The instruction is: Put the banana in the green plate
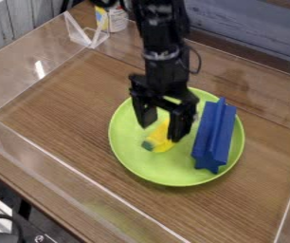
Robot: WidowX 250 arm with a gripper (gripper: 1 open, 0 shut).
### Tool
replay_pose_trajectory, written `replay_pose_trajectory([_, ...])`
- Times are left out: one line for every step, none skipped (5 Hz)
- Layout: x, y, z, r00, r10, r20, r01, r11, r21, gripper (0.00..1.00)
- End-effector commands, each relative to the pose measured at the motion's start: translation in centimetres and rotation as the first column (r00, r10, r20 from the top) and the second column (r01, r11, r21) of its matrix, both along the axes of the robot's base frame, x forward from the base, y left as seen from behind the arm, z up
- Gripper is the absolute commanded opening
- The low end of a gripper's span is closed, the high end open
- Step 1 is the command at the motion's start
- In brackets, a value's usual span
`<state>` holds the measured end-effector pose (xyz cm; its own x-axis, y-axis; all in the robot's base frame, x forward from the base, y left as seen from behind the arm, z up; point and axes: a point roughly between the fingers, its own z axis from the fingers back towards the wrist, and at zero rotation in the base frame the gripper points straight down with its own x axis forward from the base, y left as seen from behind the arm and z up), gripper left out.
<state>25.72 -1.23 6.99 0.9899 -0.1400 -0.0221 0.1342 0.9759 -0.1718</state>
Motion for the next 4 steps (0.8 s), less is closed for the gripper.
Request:
replay_pose_trajectory([1.0,1.2,4.5,0.993,0.035,0.111,-0.034,0.999,-0.009,1.00])
replay_pose_trajectory([2.2,3.4,6.9,0.985,0.086,0.151,-0.087,0.996,0.001,1.00])
replay_pose_trajectory([3.2,6.6,9.0,0.971,0.147,0.186,-0.153,0.988,0.020,1.00])
replay_pose_trajectory([3.1,5.5,6.9,0.978,0.123,0.167,-0.130,0.991,0.028,0.00])
